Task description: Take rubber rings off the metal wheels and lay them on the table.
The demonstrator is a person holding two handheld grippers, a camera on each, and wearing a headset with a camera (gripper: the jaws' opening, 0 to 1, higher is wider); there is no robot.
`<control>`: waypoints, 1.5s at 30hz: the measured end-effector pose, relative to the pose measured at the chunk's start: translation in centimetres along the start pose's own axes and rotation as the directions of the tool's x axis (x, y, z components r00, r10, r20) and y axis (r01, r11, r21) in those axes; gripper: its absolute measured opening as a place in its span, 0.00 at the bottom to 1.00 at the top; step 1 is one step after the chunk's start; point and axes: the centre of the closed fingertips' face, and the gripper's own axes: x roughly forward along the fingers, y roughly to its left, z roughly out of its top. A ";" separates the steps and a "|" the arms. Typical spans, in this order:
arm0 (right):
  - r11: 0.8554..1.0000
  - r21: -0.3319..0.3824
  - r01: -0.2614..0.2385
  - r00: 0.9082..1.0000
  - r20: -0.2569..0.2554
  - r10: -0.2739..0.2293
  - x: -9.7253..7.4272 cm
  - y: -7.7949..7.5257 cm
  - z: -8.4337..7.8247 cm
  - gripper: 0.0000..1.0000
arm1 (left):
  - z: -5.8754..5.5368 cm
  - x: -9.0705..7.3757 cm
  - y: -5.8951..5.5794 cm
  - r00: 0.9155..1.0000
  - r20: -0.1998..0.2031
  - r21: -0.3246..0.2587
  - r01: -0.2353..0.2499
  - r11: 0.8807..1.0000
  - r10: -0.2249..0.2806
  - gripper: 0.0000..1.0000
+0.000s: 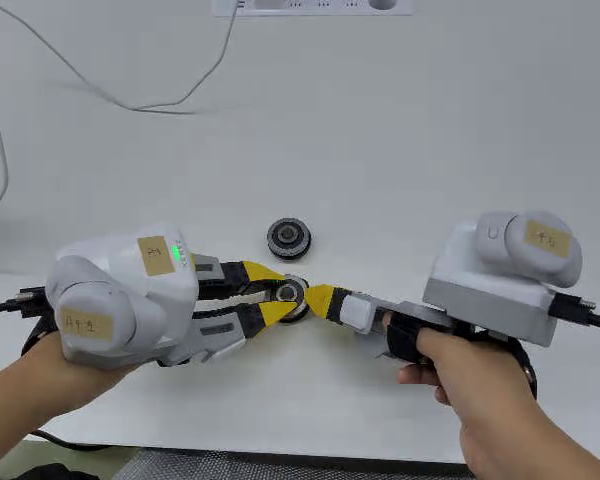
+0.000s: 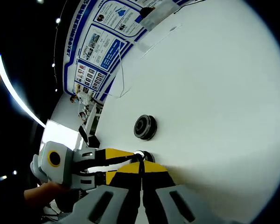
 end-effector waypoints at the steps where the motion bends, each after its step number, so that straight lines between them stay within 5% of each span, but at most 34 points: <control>1: 1.000 -0.001 -0.001 1.000 0.000 0.001 0.0 0.0 0.0 0.00 | 0.0 0.0 0.0 1.000 0.000 0.000 0.000 1.000 0.000 0.12; 39: 0.993 0.006 -0.115 0.993 -0.012 0.115 -0.3 2.1 -0.4 0.00 | 0.0 -0.1 0.0 1.000 0.013 0.002 -0.004 1.000 0.004 0.13; 45: 0.983 0.143 -0.117 0.993 0.009 0.117 -0.5 1.8 -0.5 0.00 | 0.0 0.0 -0.2 1.000 0.012 0.023 -0.009 1.000 0.009 0.13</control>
